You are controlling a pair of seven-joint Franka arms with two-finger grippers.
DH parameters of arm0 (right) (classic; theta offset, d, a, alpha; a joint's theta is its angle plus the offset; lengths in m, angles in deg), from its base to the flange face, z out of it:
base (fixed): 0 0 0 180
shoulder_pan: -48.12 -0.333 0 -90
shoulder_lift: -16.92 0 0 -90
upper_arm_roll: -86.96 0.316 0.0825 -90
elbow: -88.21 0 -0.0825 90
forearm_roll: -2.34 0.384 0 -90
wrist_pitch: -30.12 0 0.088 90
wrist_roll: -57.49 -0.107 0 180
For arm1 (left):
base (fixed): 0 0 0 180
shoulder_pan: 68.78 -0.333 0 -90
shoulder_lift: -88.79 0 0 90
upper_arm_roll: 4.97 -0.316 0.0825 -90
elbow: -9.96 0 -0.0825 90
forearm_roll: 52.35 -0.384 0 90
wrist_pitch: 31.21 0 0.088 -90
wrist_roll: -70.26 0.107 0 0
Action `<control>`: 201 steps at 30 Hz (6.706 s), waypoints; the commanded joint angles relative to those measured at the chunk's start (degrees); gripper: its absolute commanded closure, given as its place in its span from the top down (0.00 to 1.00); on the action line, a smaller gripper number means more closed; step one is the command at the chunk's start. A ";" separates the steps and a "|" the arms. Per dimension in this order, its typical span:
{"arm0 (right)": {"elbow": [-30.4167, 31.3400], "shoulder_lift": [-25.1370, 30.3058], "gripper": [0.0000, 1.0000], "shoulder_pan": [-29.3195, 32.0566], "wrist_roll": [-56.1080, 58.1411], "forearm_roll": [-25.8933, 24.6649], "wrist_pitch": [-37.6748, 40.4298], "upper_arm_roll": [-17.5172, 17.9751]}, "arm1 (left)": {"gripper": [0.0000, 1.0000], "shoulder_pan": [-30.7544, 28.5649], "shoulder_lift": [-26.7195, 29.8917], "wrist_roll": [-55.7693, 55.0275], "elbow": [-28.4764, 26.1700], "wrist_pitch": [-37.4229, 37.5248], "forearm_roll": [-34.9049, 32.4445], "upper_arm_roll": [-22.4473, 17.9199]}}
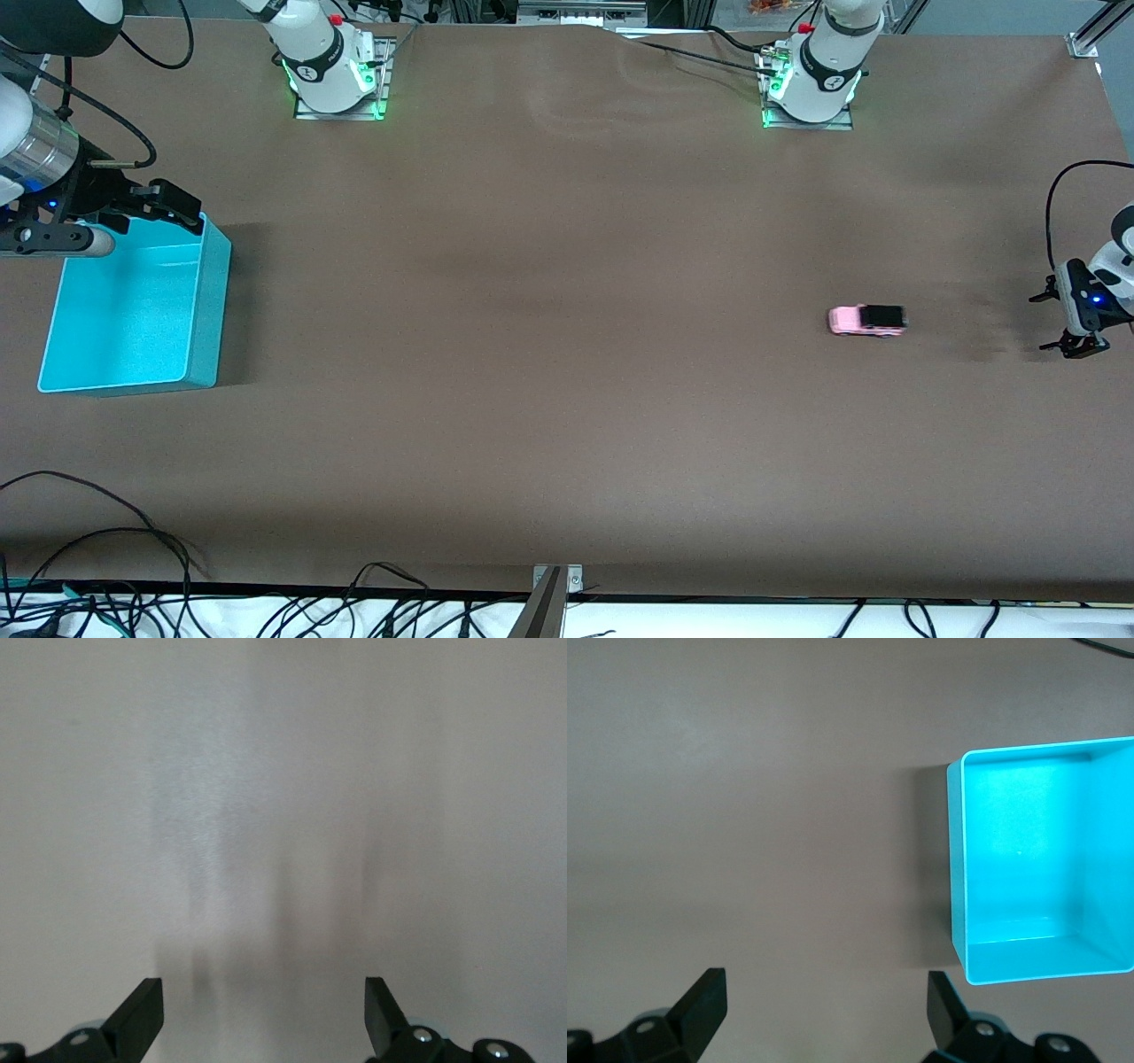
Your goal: Wind and store pink jeep toy
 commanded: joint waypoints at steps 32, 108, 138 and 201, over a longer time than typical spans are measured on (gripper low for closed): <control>-1.44 -0.62 1.00 0.16 0.13 0.15 0.41 0.02 | 1.00 5.21 7.29 -32.94 18.93 24.86 -0.48 8.86; 13.13 0.00 1.00 0.08 -0.23 -0.29 -13.02 0.02 | 1.00 35.71 35.15 -120.32 4.87 38.75 -1.79 -0.81; 39.95 -0.53 1.00 0.34 -0.40 -0.38 -38.35 -6.48 | 1.00 35.01 32.16 -119.96 11.02 42.53 -1.36 -0.54; 47.16 -14.94 0.11 2.01 -63.15 -0.64 -71.22 -11.50 | 1.00 35.01 32.25 -119.44 11.73 42.62 -1.71 -0.72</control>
